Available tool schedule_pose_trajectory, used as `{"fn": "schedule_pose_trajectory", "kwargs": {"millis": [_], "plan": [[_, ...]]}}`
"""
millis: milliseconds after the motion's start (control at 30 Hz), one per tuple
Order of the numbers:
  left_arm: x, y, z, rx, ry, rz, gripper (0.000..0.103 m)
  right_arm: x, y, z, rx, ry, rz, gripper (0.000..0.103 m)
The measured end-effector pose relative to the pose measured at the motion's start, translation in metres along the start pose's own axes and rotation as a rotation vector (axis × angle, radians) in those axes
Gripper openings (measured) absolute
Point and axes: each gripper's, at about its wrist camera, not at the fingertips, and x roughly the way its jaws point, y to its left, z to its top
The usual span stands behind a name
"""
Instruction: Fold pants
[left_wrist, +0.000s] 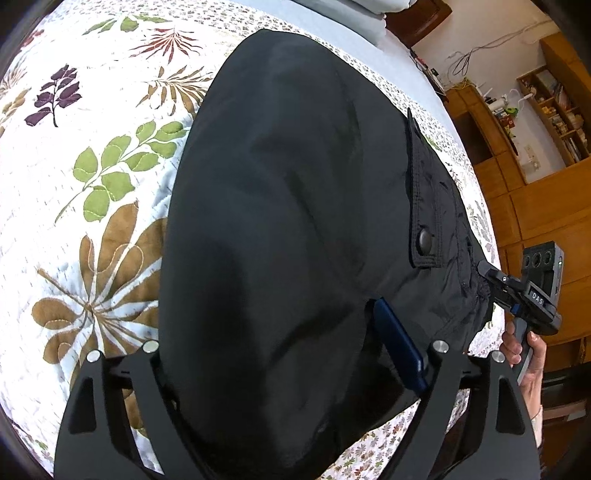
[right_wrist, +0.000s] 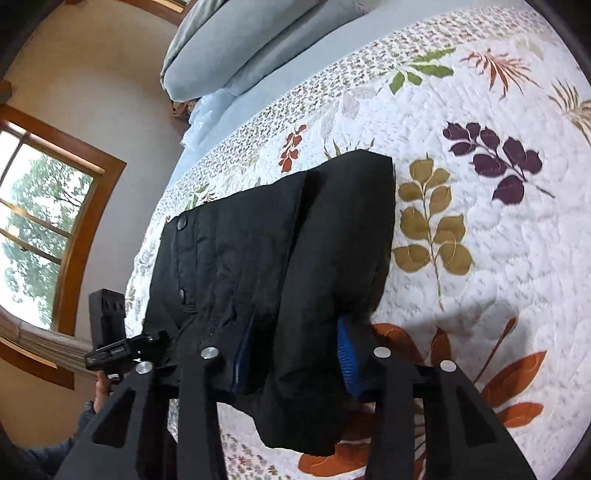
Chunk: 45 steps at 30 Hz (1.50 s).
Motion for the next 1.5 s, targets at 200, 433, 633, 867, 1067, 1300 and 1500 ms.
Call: {"fn": "schedule_pose_trajectory", "kwargs": {"millis": [200, 433, 633, 867, 1067, 1300, 1500], "plan": [[0.000, -0.003, -0.004, 0.005, -0.001, 0.005, 0.089, -0.028, 0.001, -0.015, 0.003, -0.081, -0.031, 0.053], [0.001, -0.006, -0.002, 0.015, -0.003, 0.027, 0.090, -0.032, 0.055, -0.037, -0.158, -0.088, 0.086, 0.053], [0.004, -0.005, 0.001, 0.026, 0.006, 0.029, 0.092, 0.005, 0.040, -0.049, -0.153, 0.023, -0.079, 0.049], [-0.011, -0.006, 0.004, 0.081, -0.019, 0.089, 0.091, -0.013, 0.039, -0.055, -0.122, -0.017, -0.023, 0.048], [-0.053, -0.017, -0.013, 0.192, -0.130, 0.205, 0.091, -0.055, 0.030, -0.075, -0.067, -0.102, -0.049, 0.053], [-0.077, -0.027, -0.031, 0.180, -0.169, 0.150, 0.091, -0.045, -0.005, -0.078, 0.048, -0.099, -0.077, 0.053], [-0.088, -0.056, -0.040, 0.196, -0.218, 0.130, 0.091, -0.013, -0.022, -0.075, 0.071, -0.026, -0.186, 0.048]]}}
